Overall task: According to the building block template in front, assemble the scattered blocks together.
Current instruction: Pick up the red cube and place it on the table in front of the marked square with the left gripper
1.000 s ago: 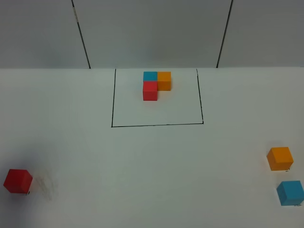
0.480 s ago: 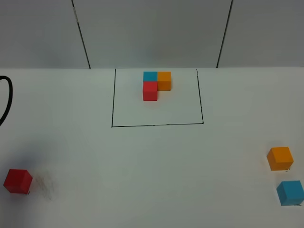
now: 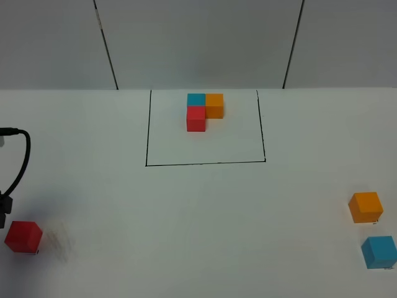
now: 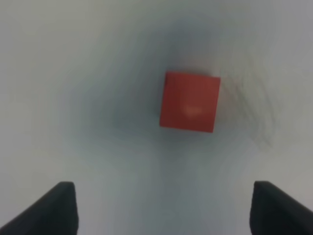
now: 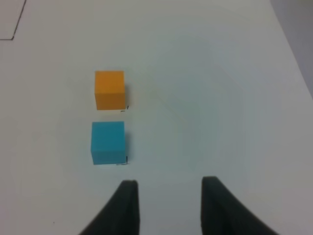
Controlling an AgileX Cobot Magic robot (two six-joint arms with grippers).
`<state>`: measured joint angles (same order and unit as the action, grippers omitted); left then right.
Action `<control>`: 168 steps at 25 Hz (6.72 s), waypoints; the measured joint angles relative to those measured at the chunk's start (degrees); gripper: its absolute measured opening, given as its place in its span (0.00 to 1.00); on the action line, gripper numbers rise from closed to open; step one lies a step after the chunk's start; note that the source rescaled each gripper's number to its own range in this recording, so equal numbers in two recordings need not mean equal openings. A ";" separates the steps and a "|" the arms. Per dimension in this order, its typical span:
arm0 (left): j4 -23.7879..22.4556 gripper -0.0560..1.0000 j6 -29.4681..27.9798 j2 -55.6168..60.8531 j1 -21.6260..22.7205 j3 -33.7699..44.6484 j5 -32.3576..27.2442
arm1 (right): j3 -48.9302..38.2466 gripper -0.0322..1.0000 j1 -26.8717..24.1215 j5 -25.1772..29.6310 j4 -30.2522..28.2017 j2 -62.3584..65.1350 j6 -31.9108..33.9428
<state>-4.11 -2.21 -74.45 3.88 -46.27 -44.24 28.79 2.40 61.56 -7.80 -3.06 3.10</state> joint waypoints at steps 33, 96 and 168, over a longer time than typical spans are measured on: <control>-1.02 0.92 0.05 -8.81 0.00 3.30 12.01 | 0.00 0.03 0.00 0.00 0.00 0.00 0.00; 6.22 0.92 5.78 -20.59 0.00 3.30 20.12 | 0.00 0.03 0.00 0.00 0.00 0.00 0.00; 5.10 0.05 5.99 -22.49 0.00 -6.47 6.55 | 0.00 0.03 0.00 0.00 0.00 0.00 0.00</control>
<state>0.99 3.78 -96.95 3.88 -52.73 -37.69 28.79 2.40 61.56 -7.80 -3.06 3.10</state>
